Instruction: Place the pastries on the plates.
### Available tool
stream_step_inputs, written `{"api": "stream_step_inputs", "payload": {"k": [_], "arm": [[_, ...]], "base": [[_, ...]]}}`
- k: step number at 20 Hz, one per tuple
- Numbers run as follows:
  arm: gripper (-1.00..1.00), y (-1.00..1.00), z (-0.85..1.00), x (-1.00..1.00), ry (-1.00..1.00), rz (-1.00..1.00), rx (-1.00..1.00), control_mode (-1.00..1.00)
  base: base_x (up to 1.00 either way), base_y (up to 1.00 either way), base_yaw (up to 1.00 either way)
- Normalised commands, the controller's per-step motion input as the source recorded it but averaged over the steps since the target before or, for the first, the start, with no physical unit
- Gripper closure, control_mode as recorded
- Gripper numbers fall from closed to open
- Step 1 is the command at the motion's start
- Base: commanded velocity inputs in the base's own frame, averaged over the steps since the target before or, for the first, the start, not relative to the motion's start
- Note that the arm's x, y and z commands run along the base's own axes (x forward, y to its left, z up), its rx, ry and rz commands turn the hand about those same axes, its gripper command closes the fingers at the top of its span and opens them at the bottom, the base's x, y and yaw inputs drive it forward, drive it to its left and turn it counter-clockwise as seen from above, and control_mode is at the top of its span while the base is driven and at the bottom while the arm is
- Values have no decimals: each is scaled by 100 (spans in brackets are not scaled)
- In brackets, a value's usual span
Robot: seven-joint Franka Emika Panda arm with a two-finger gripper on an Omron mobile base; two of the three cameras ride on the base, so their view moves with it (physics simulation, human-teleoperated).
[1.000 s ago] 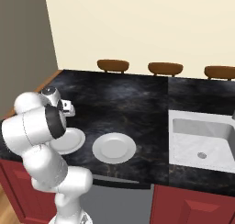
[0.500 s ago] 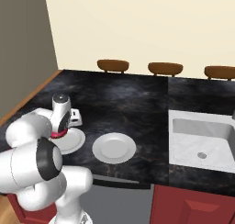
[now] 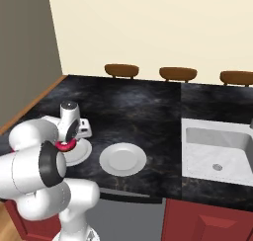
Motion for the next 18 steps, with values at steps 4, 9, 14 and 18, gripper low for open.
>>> {"api": "stream_step_inputs", "payload": {"k": [4,9,14,18], "arm": [[-100,0,0,0,0,0,0,-100],[-100,0,0,0,0,0,0,-100],[-100,1,28,-8,1,0,0,-100],[-100,91,44,-59,4,6,0,-100]], "base": [[0,0,0],[0,0,0],[0,0,0],[0,0,0]]}}
